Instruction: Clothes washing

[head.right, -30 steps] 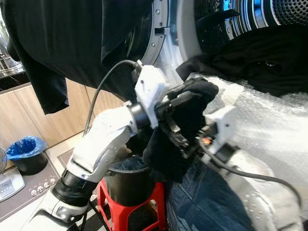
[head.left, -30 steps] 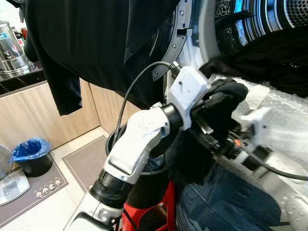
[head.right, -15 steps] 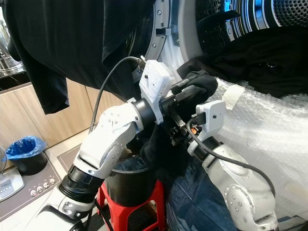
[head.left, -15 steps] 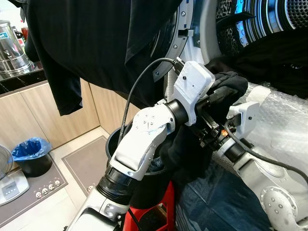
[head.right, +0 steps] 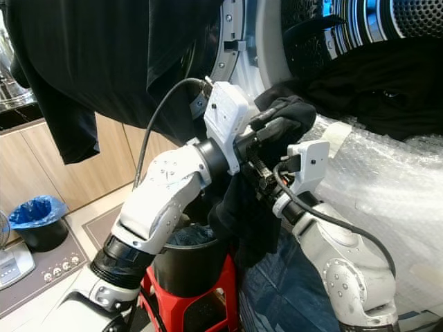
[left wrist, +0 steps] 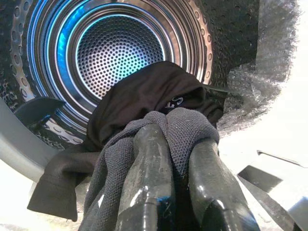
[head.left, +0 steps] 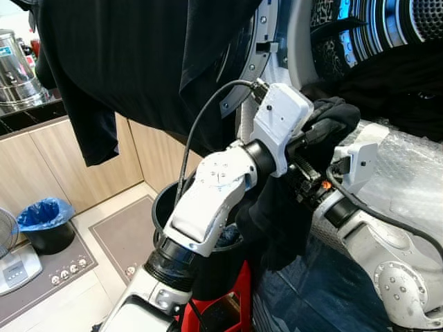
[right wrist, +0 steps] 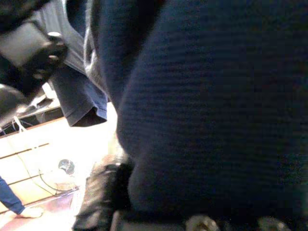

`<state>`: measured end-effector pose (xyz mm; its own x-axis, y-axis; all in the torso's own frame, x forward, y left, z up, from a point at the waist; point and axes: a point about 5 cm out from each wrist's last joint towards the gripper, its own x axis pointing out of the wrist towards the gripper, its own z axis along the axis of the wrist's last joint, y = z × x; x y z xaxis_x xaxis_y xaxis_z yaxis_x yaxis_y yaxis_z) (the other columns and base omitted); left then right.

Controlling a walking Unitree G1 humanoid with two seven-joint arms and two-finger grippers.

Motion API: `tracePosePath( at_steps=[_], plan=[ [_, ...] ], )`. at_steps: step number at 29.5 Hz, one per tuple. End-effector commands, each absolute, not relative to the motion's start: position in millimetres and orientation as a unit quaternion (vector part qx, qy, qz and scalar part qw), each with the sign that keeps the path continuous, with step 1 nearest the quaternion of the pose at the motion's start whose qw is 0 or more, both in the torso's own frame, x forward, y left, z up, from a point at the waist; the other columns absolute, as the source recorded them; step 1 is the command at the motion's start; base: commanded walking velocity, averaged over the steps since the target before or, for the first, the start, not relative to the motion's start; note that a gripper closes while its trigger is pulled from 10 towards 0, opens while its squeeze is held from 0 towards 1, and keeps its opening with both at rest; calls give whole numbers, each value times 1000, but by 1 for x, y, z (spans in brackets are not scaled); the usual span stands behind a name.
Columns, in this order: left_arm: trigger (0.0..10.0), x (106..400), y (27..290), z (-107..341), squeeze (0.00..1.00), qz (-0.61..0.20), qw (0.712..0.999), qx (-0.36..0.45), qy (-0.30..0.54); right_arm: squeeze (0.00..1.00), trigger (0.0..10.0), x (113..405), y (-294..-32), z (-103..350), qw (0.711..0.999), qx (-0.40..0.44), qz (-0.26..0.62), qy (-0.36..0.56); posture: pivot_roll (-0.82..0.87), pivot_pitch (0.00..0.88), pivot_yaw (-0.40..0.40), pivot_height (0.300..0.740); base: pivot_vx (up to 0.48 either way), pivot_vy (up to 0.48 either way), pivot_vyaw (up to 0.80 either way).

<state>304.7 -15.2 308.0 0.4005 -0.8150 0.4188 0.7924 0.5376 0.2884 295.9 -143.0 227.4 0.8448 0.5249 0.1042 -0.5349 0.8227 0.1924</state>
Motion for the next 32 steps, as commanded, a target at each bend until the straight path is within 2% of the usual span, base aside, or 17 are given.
tracePosePath(
  at_steps=[1, 18, 19, 22, 32],
  plan=[
    [10000, 290, -24, 337, 0, -493, 804, 26, -331, 0, 0, 299, -137, 216, 952, 108, 286, 14, -101, 0, 1, 740, 0, 0, 0],
    [10000, 290, -24, 337, 0, -493, 804, 26, -331, 0, 0, 299, -137, 217, 952, 109, 285, 16, -101, 0, 1, 740, 0, 0, 0],
    [10000, 290, -21, 339, 1000, -501, 801, 8, -329, 0, 0, 301, -140, 218, 953, 119, 279, 13, -87, 0, 4, 740, 0, 0, 0],
    [10000, 287, -15, 342, 1000, -515, 792, -21, -325, 0, 0, 305, -147, 220, 954, 138, 267, 10, -85, 0, 4, 740, 0, 0, 0],
    [10000, 285, -11, 341, 1000, -531, 786, -26, -316, 0, 0, 307, -152, 219, 952, 157, 262, 27, -78, 0, 3, 740, 0, 0, 0]
  ],
)
